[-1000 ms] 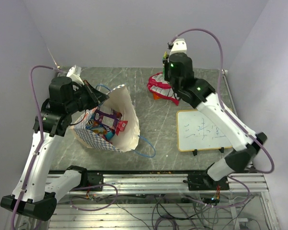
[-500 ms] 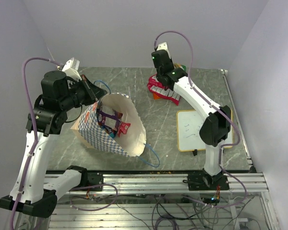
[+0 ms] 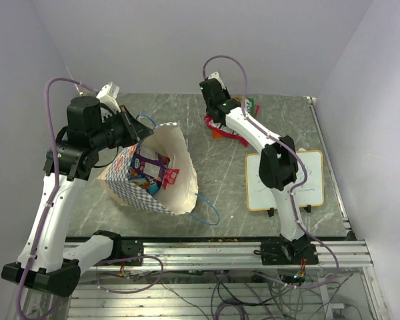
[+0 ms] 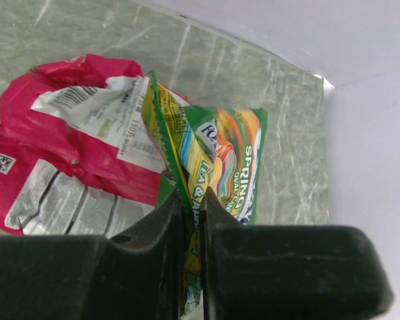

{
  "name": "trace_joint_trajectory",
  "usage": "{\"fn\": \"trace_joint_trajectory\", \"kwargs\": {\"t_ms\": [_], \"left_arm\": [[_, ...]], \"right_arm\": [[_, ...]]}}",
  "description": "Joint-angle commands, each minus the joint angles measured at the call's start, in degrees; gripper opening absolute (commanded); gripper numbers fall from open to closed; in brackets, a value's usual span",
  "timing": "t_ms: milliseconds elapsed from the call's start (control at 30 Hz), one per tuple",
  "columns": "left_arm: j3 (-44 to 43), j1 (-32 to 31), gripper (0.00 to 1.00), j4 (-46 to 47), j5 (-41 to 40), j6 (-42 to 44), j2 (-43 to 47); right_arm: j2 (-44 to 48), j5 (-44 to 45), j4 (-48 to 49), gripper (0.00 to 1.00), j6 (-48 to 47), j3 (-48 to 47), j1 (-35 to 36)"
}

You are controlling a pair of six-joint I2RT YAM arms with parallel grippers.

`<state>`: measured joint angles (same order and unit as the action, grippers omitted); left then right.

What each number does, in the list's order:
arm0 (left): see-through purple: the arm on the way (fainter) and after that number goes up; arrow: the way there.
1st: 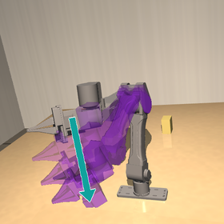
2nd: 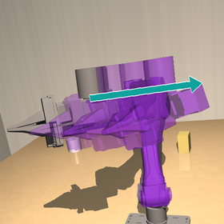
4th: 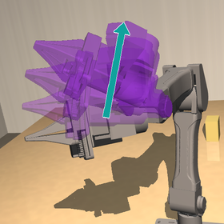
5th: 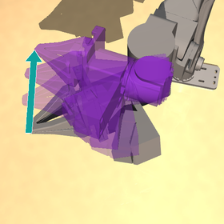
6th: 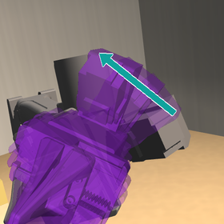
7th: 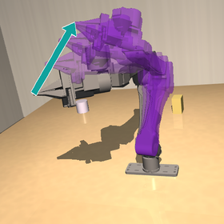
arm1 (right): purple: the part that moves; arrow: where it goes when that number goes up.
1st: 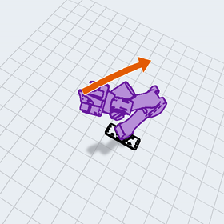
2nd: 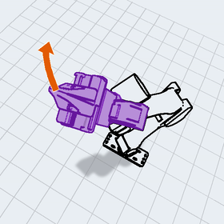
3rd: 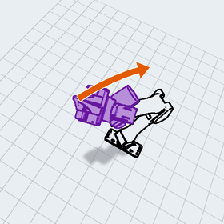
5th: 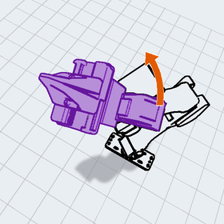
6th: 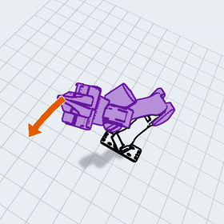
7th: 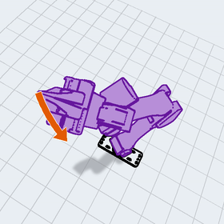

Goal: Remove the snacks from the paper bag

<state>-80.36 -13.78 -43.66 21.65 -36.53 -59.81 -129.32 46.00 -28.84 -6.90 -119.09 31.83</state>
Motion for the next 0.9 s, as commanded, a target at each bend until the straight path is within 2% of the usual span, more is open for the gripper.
{"fn": "trace_joint_trajectory", "kwargs": {"t_ms": [0,333,533,667,867], "left_arm": [[-2.9,-0.5,0.07,1.3,3.4,1.2,-0.5],[-3.5,-0.5,0.07,-0.2,3.0,1.0,-1.6],[-1.8,-0.5,0.07,-0.8,0.8,0.3,0.4],[-2.2,-0.5,0.07,-0.9,0.5,-0.1,0.5],[-4.3,-0.5,0.07,-2.0,-0.4,-0.3,0.4]], "right_arm": [[-2.3,1.4,7.7,0.00,-4.4,-2.8,-0.3],[-10.9,0.7,7.2,0.00,-5.3,-7.6,-0.2],[-11.5,-1.4,8.2,0.00,-4.6,-2.6,-0.3],[-12.6,-3.4,7.2,0.00,-4.6,-3.4,-0.2],[-12.8,-4.7,6.0,0.08,-4.0,-2.2,-0.2]]}}
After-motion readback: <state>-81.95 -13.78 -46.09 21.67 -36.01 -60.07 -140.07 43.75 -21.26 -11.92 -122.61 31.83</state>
